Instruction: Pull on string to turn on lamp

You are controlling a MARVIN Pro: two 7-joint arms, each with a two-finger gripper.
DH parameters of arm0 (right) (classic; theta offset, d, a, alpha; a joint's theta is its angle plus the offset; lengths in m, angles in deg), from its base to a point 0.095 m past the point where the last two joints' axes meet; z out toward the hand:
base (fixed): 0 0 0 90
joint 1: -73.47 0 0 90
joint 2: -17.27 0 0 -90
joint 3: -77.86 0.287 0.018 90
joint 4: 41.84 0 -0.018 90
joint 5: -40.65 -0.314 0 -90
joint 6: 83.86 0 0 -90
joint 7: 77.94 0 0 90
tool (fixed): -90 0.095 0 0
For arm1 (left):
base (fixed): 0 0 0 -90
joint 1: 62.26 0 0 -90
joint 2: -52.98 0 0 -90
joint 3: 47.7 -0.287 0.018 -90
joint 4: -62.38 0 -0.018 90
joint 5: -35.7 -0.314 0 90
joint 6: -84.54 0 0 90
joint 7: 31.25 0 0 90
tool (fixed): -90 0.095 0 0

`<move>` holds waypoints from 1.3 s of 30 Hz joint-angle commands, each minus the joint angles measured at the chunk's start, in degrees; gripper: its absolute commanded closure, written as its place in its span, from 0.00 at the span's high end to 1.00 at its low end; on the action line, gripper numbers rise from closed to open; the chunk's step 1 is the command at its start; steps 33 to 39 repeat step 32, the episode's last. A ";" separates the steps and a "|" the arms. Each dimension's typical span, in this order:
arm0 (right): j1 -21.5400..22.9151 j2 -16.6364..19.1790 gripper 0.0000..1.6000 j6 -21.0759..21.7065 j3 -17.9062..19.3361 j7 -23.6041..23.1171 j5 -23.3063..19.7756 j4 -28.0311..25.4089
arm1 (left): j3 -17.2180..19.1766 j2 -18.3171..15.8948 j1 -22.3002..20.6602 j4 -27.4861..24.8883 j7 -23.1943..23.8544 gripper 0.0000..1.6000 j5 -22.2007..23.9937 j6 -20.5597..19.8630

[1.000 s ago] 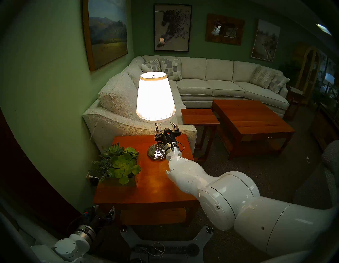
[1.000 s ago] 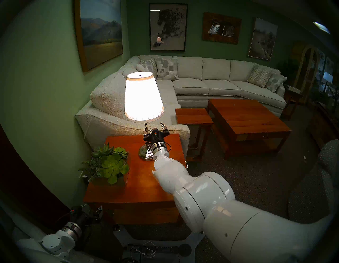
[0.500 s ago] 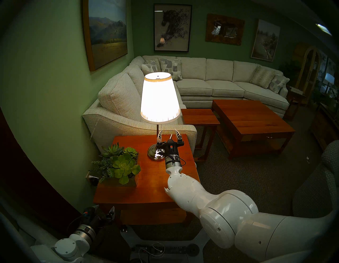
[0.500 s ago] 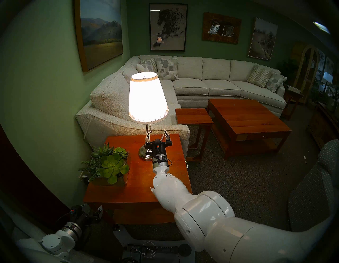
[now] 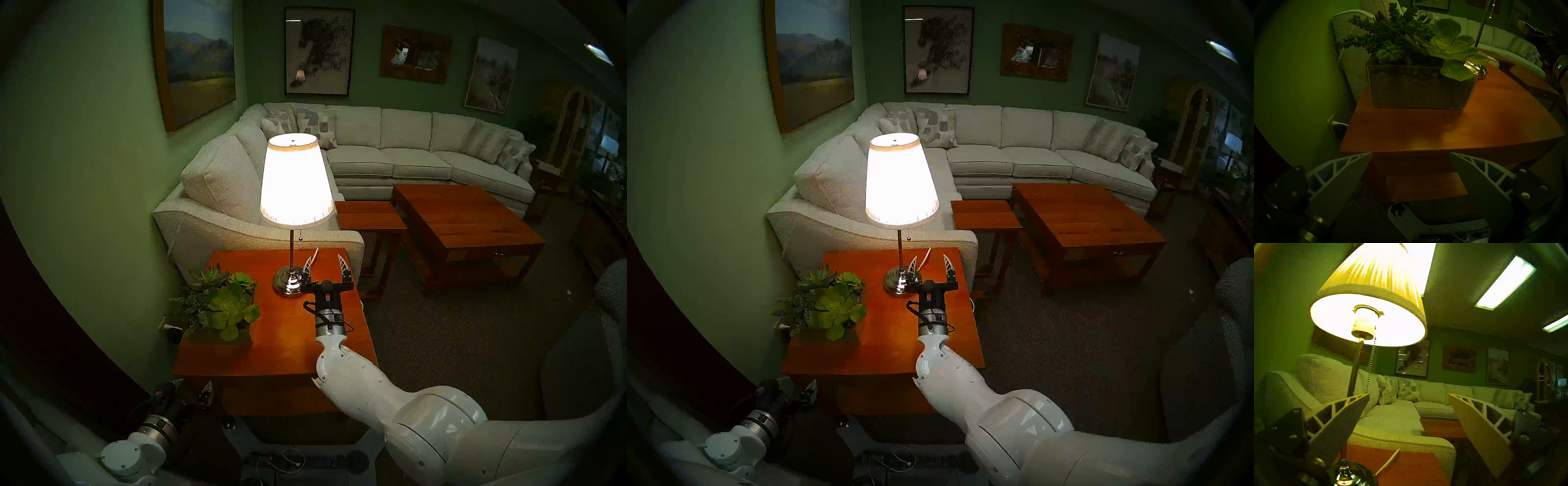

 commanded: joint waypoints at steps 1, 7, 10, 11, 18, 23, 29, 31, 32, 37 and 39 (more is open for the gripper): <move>-2.55 3.57 1.00 -0.61 -1.60 5.43 4.15 -6.46 | 0.57 -0.09 -0.12 -0.89 -0.03 1.00 0.03 0.66; -6.47 6.23 1.00 -0.61 -1.64 5.94 5.60 -10.94 | 0.57 -0.10 -0.12 -0.90 -0.04 1.00 0.03 0.67; -7.82 7.26 1.00 -0.61 -1.62 6.20 6.39 -13.06 | 0.58 -0.11 -0.09 -0.92 -0.05 1.00 0.03 0.70; -8.42 7.70 1.00 -0.61 -1.57 6.24 6.67 -14.21 | 0.59 -0.11 -0.08 -0.93 -0.05 1.00 0.04 0.71; -11.07 9.24 1.00 -0.61 -0.97 6.73 7.30 -19.52 | 0.63 -0.13 -0.02 -0.98 -0.07 1.00 0.05 0.78; -12.47 9.83 1.00 -0.61 -0.31 6.70 8.09 -21.74 | 0.67 -0.15 0.05 -1.03 -0.08 1.00 0.06 0.83; -14.57 10.67 1.00 -0.61 0.68 6.22 8.77 -25.30 | 0.72 -0.17 0.13 -1.10 -0.10 1.00 0.07 0.91; -15.26 10.99 1.00 -0.61 0.87 6.26 8.97 -26.53 | 0.74 -0.18 0.16 -1.12 -0.11 1.00 0.08 0.94; -15.26 10.99 1.00 -0.61 0.87 6.26 8.97 -26.53 | 0.74 -0.18 0.16 -1.12 -0.11 1.00 0.08 0.94; -15.26 10.99 1.00 -0.61 0.87 6.26 8.97 -26.53 | 0.74 -0.18 0.16 -1.12 -0.11 1.00 0.08 0.94; -15.26 10.99 1.00 -0.61 0.87 6.26 8.97 -26.53 | 0.74 -0.18 0.16 -1.12 -0.11 1.00 0.08 0.94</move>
